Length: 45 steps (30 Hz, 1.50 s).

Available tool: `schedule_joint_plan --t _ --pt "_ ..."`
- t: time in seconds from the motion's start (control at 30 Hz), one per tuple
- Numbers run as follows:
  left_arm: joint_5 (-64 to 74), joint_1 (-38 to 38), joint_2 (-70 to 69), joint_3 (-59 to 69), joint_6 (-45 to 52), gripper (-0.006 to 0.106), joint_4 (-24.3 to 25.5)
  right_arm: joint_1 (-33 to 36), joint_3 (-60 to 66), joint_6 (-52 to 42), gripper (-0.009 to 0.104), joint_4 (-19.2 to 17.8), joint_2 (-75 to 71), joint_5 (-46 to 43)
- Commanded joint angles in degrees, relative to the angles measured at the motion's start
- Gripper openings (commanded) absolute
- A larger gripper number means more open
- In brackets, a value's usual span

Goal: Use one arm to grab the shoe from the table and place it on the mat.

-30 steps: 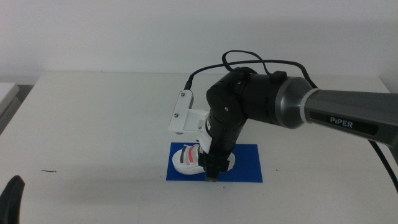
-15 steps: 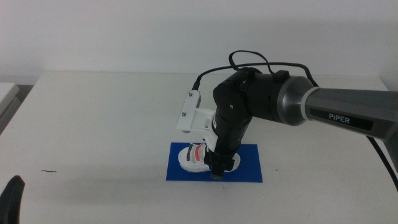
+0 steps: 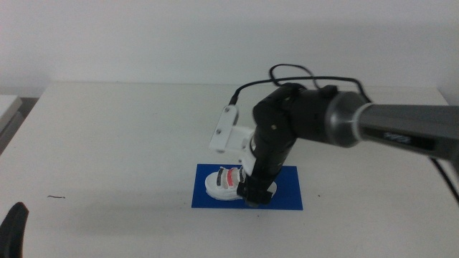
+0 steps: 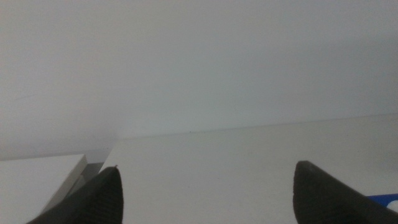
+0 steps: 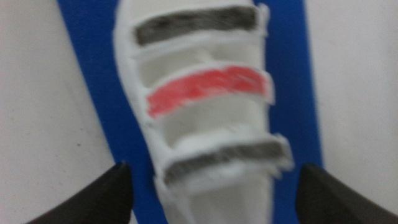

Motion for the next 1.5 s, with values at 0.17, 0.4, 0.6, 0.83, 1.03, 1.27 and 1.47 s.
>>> schedule_joint_plan --t 0.17,0.4,0.6,0.83,1.03,1.27,1.47 --pt "-0.3 0.2 0.3 0.0 -0.1 0.094 0.0 -4.9 16.3 11.9 0.086 -0.6 -22.2 -12.4" --pt "-0.3 0.2 0.3 0.0 -0.1 0.094 0.0 -17.2 50.1 28.9 0.086 1.2 -63.1 -30.0" --pt "-0.3 0.2 0.3 0.0 -0.1 0.094 0.0 -26.6 68.0 29.4 0.086 3.1 -86.2 -35.5" --pt "-0.3 0.2 0.3 0.0 -0.1 0.094 0.0 -35.4 78.9 29.4 0.086 5.7 -104.2 -36.9" --pt "-0.3 0.2 0.3 0.0 -0.1 0.094 0.0 -37.4 85.6 29.8 0.086 7.9 -113.7 -37.2" --pt "-0.3 0.2 0.3 0.0 -0.1 0.094 0.0 -37.4 86.9 29.8 0.086 7.6 -118.7 -32.3" --pt "-0.3 0.2 0.3 0.0 -0.1 0.094 0.0 -37.4 86.9 29.3 0.086 7.6 -118.7 -32.4"
